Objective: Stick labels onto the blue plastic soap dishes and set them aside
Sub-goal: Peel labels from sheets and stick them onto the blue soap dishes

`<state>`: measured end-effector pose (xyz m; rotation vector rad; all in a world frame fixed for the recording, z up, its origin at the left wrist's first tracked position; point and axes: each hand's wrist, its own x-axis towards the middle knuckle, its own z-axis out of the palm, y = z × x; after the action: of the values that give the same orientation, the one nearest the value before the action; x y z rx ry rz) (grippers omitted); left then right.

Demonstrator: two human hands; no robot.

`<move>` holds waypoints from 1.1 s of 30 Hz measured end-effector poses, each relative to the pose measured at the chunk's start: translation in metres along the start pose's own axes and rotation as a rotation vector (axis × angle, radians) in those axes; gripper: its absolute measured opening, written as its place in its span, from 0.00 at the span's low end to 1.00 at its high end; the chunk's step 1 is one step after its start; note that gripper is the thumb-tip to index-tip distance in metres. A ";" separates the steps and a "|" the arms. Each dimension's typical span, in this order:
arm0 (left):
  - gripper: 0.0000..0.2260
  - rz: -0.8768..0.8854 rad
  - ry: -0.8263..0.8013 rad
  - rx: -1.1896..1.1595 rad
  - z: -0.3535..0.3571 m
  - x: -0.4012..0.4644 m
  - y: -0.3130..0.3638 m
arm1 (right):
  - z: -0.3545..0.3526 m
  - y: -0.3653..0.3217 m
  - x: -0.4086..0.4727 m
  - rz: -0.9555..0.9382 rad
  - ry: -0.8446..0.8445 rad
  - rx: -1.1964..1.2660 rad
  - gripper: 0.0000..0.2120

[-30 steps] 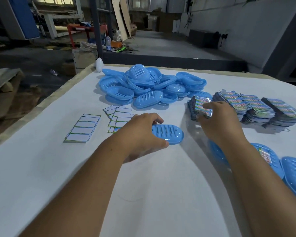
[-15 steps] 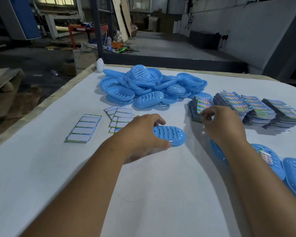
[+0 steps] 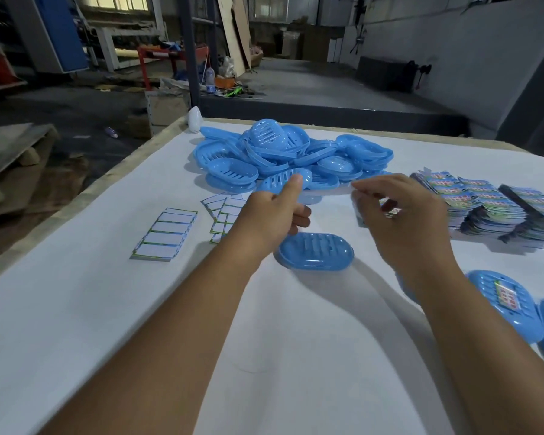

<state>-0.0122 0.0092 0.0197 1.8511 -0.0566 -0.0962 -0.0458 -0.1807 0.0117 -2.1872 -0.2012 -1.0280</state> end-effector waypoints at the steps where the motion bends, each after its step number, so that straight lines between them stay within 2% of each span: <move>1: 0.27 -0.039 0.003 -0.045 -0.001 0.001 0.001 | 0.003 -0.005 -0.003 -0.049 -0.027 0.018 0.06; 2: 0.26 -0.060 0.017 -0.079 -0.002 0.003 0.000 | 0.005 -0.009 -0.006 -0.102 -0.063 0.017 0.06; 5: 0.13 -0.042 0.100 -0.149 -0.006 0.007 -0.005 | 0.009 -0.019 -0.013 -0.150 -0.261 0.015 0.09; 7: 0.08 -0.029 0.100 -0.218 -0.006 0.008 -0.007 | 0.009 -0.022 -0.016 -0.074 -0.432 0.027 0.12; 9: 0.07 0.017 0.065 -0.231 -0.005 0.008 -0.007 | 0.008 -0.024 -0.017 0.026 -0.500 0.107 0.11; 13: 0.08 0.139 -0.041 -0.010 0.000 0.001 -0.004 | 0.007 -0.020 -0.006 0.299 -0.220 0.386 0.10; 17: 0.07 0.124 -0.153 0.017 0.004 -0.009 -0.001 | 0.006 -0.007 0.000 0.480 -0.143 0.490 0.09; 22: 0.07 0.140 -0.007 -0.016 -0.001 -0.001 -0.001 | 0.007 -0.003 0.001 0.507 -0.100 0.490 0.08; 30: 0.07 0.179 -0.066 0.013 -0.003 -0.001 -0.003 | 0.009 -0.001 0.001 0.519 -0.091 0.450 0.06; 33: 0.06 0.194 -0.091 0.008 -0.001 -0.001 -0.004 | 0.009 -0.002 -0.001 0.394 -0.106 0.303 0.06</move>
<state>-0.0127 0.0113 0.0158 1.8389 -0.2995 -0.0456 -0.0416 -0.1735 0.0078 -1.9044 0.0268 -0.6178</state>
